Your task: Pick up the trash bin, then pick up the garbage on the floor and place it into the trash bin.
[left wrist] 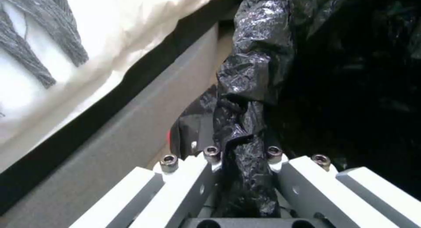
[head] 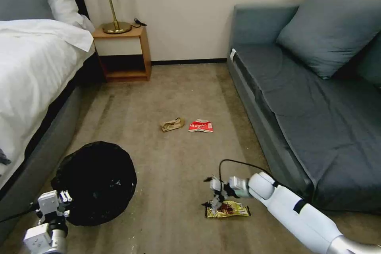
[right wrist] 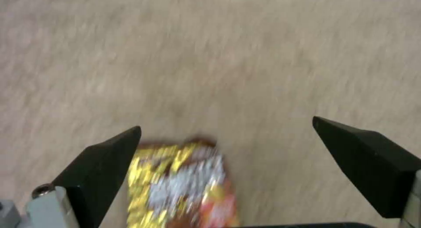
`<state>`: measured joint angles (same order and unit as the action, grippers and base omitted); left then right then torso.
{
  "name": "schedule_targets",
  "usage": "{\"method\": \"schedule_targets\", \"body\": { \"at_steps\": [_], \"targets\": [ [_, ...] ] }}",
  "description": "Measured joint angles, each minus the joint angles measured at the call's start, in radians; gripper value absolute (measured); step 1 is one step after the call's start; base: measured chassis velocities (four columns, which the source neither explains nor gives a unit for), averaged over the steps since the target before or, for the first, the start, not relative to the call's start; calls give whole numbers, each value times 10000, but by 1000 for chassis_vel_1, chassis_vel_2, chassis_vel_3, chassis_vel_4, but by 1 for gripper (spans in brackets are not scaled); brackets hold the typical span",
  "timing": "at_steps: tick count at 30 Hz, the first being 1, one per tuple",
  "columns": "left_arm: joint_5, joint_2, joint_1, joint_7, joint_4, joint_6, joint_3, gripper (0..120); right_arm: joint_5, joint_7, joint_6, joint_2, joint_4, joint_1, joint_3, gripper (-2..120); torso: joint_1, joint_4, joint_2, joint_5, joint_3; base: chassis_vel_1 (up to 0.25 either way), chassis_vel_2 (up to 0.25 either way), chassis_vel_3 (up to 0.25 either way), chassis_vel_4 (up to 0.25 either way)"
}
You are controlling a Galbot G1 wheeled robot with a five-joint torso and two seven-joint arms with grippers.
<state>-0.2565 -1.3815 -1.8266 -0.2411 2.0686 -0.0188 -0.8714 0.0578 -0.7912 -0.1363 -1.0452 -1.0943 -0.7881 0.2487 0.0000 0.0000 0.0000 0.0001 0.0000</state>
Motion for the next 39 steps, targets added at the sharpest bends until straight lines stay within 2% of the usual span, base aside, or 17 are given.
{"method": "schedule_targets", "body": {
  "at_steps": [15, 21, 24, 26, 27, 32, 33, 39],
  "targets": [
    [-22, 77, 105, 17, -286, 70, 22, 3, 745, -127, -538, -78, 1279, -181, -478, 100, 0, 0, 1, -1, 0, 0, 0, 0, 0],
    [-68, 133, 129, 18, -301, 70, -2, 3, 930, -166, -662, -226, 1632, -89, -629, 93, 0, 0, 1, -4, 0, 0, 0, 0, 0],
    [-73, 135, 138, 18, -306, 70, -2, 3, 950, -195, -685, -286, 1734, -23, -658, 86, 0, -1, 1, -7, -1, 0, 0, 0, 0],
    [-73, 131, 157, 18, -310, 66, 3, 3, 974, -221, -727, -379, 1824, 48, -695, 73, 0, -1, 1, -5, 0, 0, 0, 0, 0],
    [-73, 131, 157, 18, -310, 66, 3, 3, 974, -221, -727, -379, 1824, 48, -695, 73, 0, -1, 1, -5, 0, 0, 0, 0, 0],
    [-69, 128, 154, 19, -316, 65, 3, 3, 977, -224, -735, -438, 1832, 70, -702, 55, 0, 0, 1, 1, 0, 0, 0, 0, 0],
    [-69, 128, 154, 19, -316, 65, 3, 3, 977, -224, -735, -438, 1832, 70, -702, 55, 0, 0, 1, 1, 0, 0, 0, 0, 0],
    [-59, 116, 147, 18, -315, 65, 0, 3, 996, -233, -740, -498, 1847, 91, -749, 32, 0, 1, 1, 3, 0, 0, 0, 0, 0]
  ]
}}
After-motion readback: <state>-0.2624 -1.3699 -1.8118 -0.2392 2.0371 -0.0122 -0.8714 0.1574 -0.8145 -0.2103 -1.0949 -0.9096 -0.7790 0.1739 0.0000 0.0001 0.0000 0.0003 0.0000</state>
